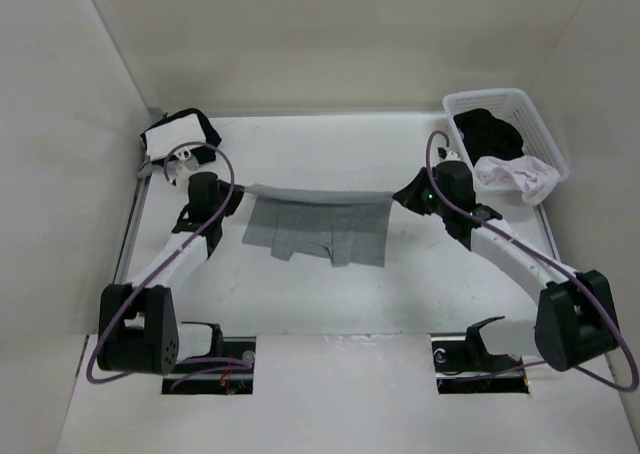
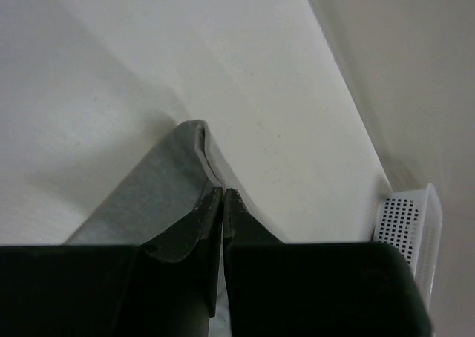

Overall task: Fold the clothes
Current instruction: Fold the tank top

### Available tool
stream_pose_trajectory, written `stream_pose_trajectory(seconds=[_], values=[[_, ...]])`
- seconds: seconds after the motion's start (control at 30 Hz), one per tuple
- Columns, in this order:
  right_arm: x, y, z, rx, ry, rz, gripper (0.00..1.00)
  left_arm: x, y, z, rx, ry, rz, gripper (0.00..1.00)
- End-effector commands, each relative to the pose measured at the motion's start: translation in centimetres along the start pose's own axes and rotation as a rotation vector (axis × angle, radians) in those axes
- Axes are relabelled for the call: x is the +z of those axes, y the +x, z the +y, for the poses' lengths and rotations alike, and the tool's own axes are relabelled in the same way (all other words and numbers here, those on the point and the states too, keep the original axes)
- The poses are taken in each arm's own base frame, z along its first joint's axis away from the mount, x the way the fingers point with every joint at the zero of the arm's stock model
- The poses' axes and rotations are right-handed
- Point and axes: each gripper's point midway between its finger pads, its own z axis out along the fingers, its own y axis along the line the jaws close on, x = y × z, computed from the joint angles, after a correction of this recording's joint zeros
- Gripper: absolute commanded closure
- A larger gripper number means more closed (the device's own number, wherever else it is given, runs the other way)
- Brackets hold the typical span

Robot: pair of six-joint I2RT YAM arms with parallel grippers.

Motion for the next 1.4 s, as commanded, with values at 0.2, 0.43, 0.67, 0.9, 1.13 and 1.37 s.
stream_pose_trajectory(seconds=[0.2, 0.43, 0.67, 0.9, 1.13, 1.37], values=[[-3.4, 6.6, -0.7, -0.045, -0.011, 0.025, 0.99, -4.4, 0.7, 3.5, -0.012, 0.051, -0.023, 0.99], [-5.3, 11.5, -2.0, -0.045, 0.018, 0.076, 0.99, -5.7, 1.1, 5.9, -0.021, 0.042, -0.007, 0.99], [-5.1, 15.4, -5.0, 0.004, 0.101, 0.156, 0.96, -5.6, 3.4, 10.2, 0.001, -0.063, 0.039, 0.93], [-5.6, 16.8, -5.3, 0.022, 0.131, 0.198, 0.7, -6.3, 1.1, 12.8, -0.087, -0.121, -0.03, 0.62], [-8.7, 12.1, -2.4, -0.035, 0.115, 0.072, 0.62, -8.3, 2.1, 3.2, -0.011, 0.117, 0.003, 0.65], [-4.2, 14.0, -0.5, -0.061, 0.052, 0.12, 0.98, -7.8, 14.3, -2.8, 0.166, 0.197, 0.222, 0.65]])
